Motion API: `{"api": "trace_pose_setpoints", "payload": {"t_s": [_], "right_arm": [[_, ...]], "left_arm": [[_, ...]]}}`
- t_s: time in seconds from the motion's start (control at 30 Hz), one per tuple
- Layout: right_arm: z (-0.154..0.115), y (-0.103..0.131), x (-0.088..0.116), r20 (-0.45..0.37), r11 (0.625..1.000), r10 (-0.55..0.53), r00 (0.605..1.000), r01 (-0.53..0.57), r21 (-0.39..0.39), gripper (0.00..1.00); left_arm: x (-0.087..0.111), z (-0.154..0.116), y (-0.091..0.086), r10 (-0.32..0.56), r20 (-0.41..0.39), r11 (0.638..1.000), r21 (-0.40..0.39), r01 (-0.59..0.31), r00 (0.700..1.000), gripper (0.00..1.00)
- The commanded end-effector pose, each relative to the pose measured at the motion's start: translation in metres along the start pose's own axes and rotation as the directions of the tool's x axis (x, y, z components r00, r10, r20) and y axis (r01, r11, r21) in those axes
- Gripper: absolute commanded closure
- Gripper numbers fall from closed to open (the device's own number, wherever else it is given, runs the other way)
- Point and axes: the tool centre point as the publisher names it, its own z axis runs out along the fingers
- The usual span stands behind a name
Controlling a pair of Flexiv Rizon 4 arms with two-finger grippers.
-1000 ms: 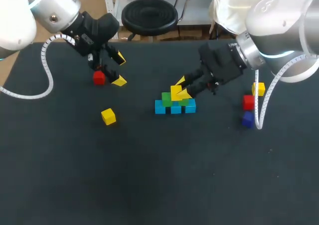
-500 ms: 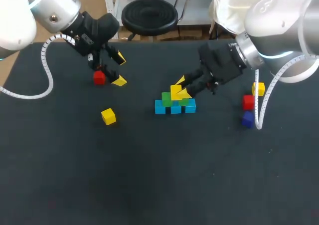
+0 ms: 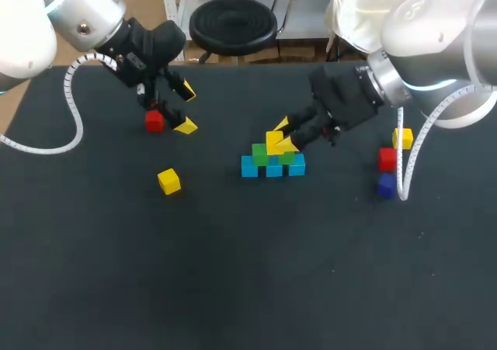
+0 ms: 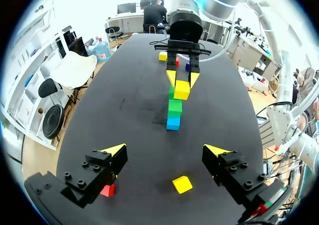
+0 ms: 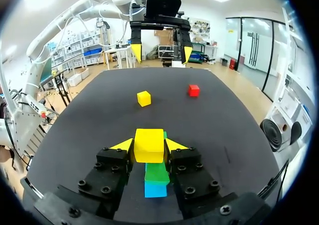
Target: Place the blue cubes, place green cubes on the blue cubes, place the yellow cubes on the green cubes, then place the red cubes on the yellow cubes, and place purple cube on the red cubes.
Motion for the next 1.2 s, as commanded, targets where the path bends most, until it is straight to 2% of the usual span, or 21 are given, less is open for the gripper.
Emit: {"api": "trace_pose_setpoints", "payload": {"t_s": [0.03,1.2], "right_arm": [[0.0002,-0.0021,0.0004,0.001,1.000,0.001,1.000,-0.001,0.000,1.00],[0.0041,-0.0055,0.0042,0.006,1.000,-0.006,1.000,0.006,0.010,1.00]], "left_arm": [[0.0006,-0.0002,-0.0003,0.002,0.001,1.000,0.000,-0.002,1.000,0.00],[0.0006,-0.0002,-0.0003,0.002,0.001,1.000,0.000,-0.002,1.000,0.00]]}}
